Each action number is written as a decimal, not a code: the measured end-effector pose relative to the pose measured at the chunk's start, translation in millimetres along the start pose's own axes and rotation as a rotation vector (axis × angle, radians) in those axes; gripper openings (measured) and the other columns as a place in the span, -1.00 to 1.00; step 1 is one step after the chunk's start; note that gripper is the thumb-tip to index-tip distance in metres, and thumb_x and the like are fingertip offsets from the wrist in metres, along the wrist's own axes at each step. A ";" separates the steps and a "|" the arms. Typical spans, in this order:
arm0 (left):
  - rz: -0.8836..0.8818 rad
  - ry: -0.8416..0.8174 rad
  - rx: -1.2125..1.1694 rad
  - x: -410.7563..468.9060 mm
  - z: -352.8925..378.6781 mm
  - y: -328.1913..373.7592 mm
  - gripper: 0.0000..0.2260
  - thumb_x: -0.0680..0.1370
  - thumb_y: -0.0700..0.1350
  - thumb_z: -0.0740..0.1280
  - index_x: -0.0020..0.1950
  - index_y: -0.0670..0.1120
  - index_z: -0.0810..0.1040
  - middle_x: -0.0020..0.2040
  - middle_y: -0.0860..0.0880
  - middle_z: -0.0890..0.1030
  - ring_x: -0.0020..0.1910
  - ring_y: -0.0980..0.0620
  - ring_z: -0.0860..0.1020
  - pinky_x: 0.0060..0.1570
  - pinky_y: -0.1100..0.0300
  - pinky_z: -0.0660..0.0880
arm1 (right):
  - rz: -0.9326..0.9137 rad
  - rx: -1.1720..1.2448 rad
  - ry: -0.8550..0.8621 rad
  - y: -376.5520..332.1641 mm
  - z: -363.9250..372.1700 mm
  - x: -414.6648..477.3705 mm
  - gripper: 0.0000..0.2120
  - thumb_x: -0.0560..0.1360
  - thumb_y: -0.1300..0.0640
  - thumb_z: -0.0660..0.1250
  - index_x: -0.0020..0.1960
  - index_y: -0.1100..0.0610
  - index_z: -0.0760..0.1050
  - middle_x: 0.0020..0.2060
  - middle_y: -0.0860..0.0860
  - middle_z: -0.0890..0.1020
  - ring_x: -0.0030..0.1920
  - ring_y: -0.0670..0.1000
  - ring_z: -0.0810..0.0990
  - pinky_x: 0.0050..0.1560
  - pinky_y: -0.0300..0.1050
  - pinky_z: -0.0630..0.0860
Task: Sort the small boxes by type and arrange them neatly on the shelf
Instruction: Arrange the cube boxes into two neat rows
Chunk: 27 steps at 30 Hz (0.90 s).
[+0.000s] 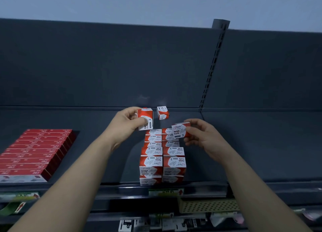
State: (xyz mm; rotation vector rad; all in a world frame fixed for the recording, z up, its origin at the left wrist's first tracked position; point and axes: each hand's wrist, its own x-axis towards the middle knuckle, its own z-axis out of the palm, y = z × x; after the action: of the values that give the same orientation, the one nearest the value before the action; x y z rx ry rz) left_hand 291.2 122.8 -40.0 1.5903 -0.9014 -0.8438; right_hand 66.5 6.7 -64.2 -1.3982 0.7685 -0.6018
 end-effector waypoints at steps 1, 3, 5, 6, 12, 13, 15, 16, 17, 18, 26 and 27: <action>-0.007 -0.027 0.000 -0.8 -1.0 0.5 -0.76 0.48 -0.26 0.39 0.10 -0.02 0.60 -0.03 -0.04 0.69 -0.02 0.00 0.65 0.05 0.06 0.57 | -0.004 0.000 0.000 0.8 -0.1 -2.1 -0.79 0.55 0.22 0.31 0.19 0.17 0.48 -0.06 0.14 0.67 -0.20 0.04 0.62 -0.13 -0.09 0.61; -0.033 -0.102 0.034 -2.2 -2.0 0.6 -0.70 0.49 -0.25 0.37 0.15 0.06 0.59 0.04 -0.05 0.66 0.03 -0.02 0.64 0.06 0.00 0.59 | -0.009 -0.006 0.002 2.0 0.0 -6.4 -0.78 0.55 0.23 0.31 0.19 0.17 0.48 -0.04 0.15 0.67 -0.16 0.06 0.65 -0.09 -0.07 0.63; -0.039 -0.161 0.143 -3.8 -2.1 1.1 -0.62 0.50 -0.21 0.35 0.25 0.15 0.53 0.11 0.00 0.62 0.05 0.02 0.62 0.10 0.02 0.57 | -0.015 -0.026 0.002 3.5 0.5 -10.1 -0.78 0.54 0.24 0.31 0.18 0.18 0.49 -0.02 0.14 0.68 -0.11 0.09 0.66 -0.03 -0.02 0.64; -0.032 -0.182 0.215 -4.5 -1.4 1.8 -0.59 0.50 -0.18 0.34 0.29 0.18 0.50 0.13 0.04 0.61 0.06 0.07 0.61 0.13 0.08 0.54 | -0.022 -0.048 0.003 4.4 0.6 -11.7 -0.79 0.54 0.24 0.32 0.17 0.17 0.50 -0.01 0.12 0.68 -0.06 0.10 0.67 0.00 -0.01 0.63; -0.035 -0.323 0.388 -12.0 10.0 7.5 -0.69 0.55 -0.17 0.30 0.23 0.14 0.57 0.08 0.15 0.64 0.03 0.21 0.60 0.06 0.32 0.48 | -0.061 -0.113 0.017 9.5 1.5 -18.0 -0.79 0.49 0.26 0.38 0.11 0.13 0.56 -0.02 0.04 0.70 0.01 0.01 0.68 0.01 -0.17 0.58; -0.031 -0.339 0.392 -12.3 11.0 6.1 -0.72 0.55 -0.18 0.31 0.19 0.12 0.60 0.06 0.14 0.66 0.02 0.20 0.61 0.10 0.28 0.49 | -0.063 -0.103 0.021 10.6 2.0 -18.9 -0.79 0.49 0.28 0.37 0.11 0.15 0.56 -0.03 0.05 0.70 0.00 0.01 0.68 -0.02 -0.19 0.59; -0.010 -0.339 0.388 -13.4 12.0 4.5 -0.75 0.55 -0.19 0.32 0.12 0.11 0.63 0.02 0.14 0.67 0.00 0.19 0.62 0.13 0.25 0.51 | -0.061 -0.099 0.028 12.5 3.6 -20.3 -0.79 0.48 0.29 0.38 0.10 0.15 0.56 -0.04 0.04 0.70 -0.01 0.01 0.68 -0.03 -0.20 0.59; -0.004 -0.335 0.381 -13.7 11.3 3.9 -0.75 0.54 -0.20 0.33 0.11 0.10 0.64 0.00 0.13 0.68 -0.01 0.19 0.63 0.12 0.26 0.51 | -0.057 -0.105 0.034 13.5 4.3 -20.7 -0.79 0.47 0.28 0.39 0.10 0.14 0.56 -0.04 0.03 0.70 0.00 0.00 0.68 -0.02 -0.19 0.58; 0.001 -0.332 0.372 -14.2 10.7 3.8 -0.76 0.54 -0.20 0.33 0.10 0.09 0.65 0.00 0.13 0.68 -0.01 0.18 0.63 0.10 0.28 0.51 | -0.055 -0.111 0.040 14.6 5.0 -21.1 -0.79 0.47 0.28 0.40 0.10 0.13 0.57 -0.04 0.02 0.70 0.01 -0.01 0.68 -0.01 -0.17 0.58; 0.001 -0.326 0.364 -14.6 9.8 3.4 -0.77 0.54 -0.21 0.33 0.09 0.08 0.65 -0.01 0.12 0.68 0.00 0.17 0.63 0.09 0.29 0.50 | -0.054 -0.111 0.045 15.2 6.0 -21.7 -0.78 0.46 0.27 0.40 0.09 0.12 0.57 -0.04 0.01 0.70 0.01 -0.02 0.68 0.01 -0.16 0.58; 0.011 -0.309 0.308 -20.3 4.7 -9.6 -0.81 0.57 -0.21 0.30 0.08 0.02 0.64 -0.02 0.06 0.69 0.00 0.12 0.64 0.08 0.25 0.52 | -0.058 -0.157 0.006 19.0 12.5 -24.1 -0.77 0.45 0.23 0.43 0.08 0.06 0.59 -0.02 -0.03 0.70 0.04 -0.06 0.66 0.11 -0.07 0.55; 0.007 -0.315 0.303 -20.6 4.8 -12.2 -0.83 0.57 -0.16 0.31 0.09 0.02 0.63 0.00 0.05 0.69 0.01 0.11 0.64 0.10 0.22 0.52 | -0.055 -0.164 0.004 19.9 11.8 -24.1 -0.78 0.45 0.23 0.42 0.08 0.06 0.59 -0.01 -0.03 0.70 0.05 -0.05 0.66 0.12 -0.05 0.55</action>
State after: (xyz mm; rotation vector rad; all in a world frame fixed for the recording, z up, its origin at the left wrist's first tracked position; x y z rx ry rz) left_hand 279.0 140.5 -51.5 1.7375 -1.3087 -1.0072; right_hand 59.2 34.6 -81.1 -1.5736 0.7990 -0.5949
